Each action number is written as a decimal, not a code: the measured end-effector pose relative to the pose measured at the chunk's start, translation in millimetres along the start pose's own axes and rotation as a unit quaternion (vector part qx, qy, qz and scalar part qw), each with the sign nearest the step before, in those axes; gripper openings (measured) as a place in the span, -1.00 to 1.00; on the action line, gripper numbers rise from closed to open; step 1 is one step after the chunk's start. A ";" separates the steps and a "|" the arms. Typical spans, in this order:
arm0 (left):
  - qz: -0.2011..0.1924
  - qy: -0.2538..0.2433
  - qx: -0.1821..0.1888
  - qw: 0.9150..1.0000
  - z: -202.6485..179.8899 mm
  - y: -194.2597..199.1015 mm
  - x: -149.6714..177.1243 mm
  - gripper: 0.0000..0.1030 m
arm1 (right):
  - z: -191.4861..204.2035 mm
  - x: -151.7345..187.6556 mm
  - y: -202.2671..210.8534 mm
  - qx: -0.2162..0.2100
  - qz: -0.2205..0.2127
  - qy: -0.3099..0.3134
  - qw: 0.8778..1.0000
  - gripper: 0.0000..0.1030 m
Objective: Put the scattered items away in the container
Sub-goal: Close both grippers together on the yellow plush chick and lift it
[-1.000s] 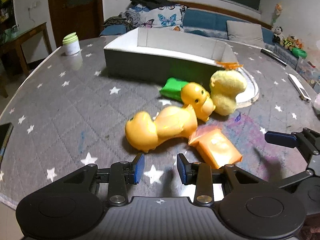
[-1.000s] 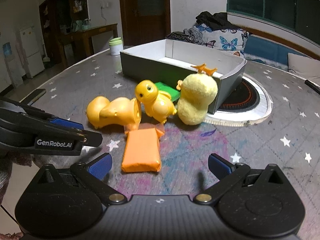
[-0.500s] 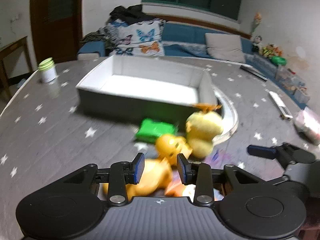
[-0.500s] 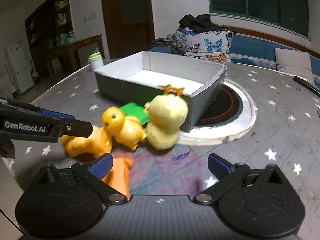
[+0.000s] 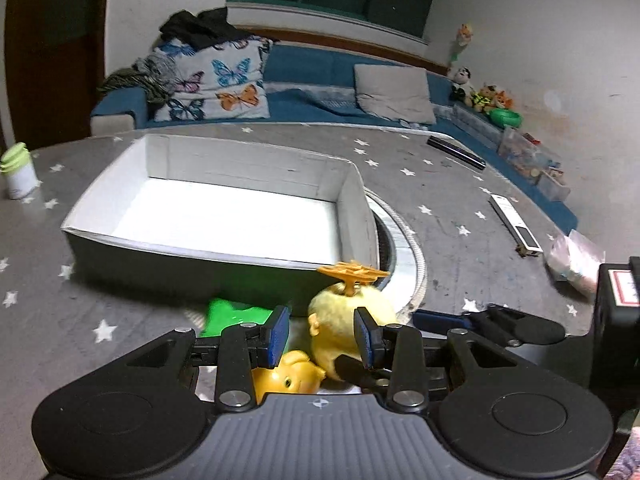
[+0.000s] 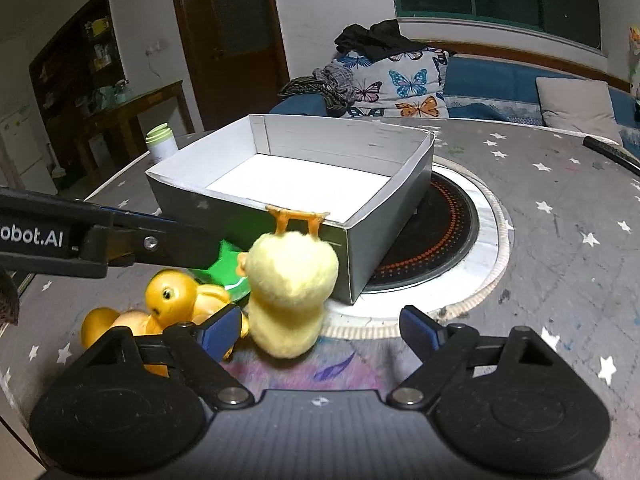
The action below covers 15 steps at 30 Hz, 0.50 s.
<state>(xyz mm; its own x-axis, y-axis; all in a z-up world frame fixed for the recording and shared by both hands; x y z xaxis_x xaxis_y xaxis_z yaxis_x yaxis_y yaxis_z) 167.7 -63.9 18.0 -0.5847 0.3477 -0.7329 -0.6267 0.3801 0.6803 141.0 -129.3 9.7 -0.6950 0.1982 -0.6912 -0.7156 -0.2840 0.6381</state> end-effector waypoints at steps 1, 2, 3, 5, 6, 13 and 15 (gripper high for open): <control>0.002 0.001 0.008 1.000 0.3 -3.4 -1.4 -0.27 | 0.5 -1.1 -3.6 -0.002 0.003 0.000 1.000 0.61; 0.004 0.003 0.016 1.000 0.8 -6.8 -2.4 -0.27 | 0.7 -1.9 -6.2 -0.003 0.004 0.001 1.000 0.61; 0.008 0.005 0.022 1.000 1.9 -10.6 -2.9 -0.27 | 1.0 -2.6 -8.7 -0.004 0.006 0.001 1.000 0.60; 0.013 0.011 0.033 0.999 4.0 -17.1 -3.9 -0.27 | 2.4 -4.1 -14.3 -0.007 0.009 0.000 1.000 0.56; 0.015 0.013 0.038 0.999 5.2 -20.3 -4.7 -0.27 | 3.2 -5.1 -17.3 -0.009 0.010 -0.002 1.000 0.54; 0.015 0.025 0.068 0.997 14.3 -33.0 -9.0 -0.27 | 5.7 -6.5 -32.4 -0.020 0.021 -0.010 1.000 0.35; 0.014 0.031 0.077 0.996 17.1 -34.6 -10.3 -0.27 | 6.2 -6.7 -35.5 -0.021 0.023 -0.011 0.999 0.33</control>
<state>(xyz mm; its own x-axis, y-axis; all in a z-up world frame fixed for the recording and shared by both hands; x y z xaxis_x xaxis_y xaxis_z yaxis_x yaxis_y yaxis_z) 204.3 -65.9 1.9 -0.6340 0.3082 -0.7092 -0.5260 0.5003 0.6877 170.6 -114.7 -6.2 -0.7285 0.2040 -0.6540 -0.6799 -0.3327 0.6535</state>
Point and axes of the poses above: each gripper's, at about its wrist camera, not at the fingertips, and y roughly against the way its jaws point, z to its left, x to its underside, the point moved 5 cm from there along -y, roughly the way its jaws point, and after that the axes turned 15 degrees about -y, right-handed, at the moved point
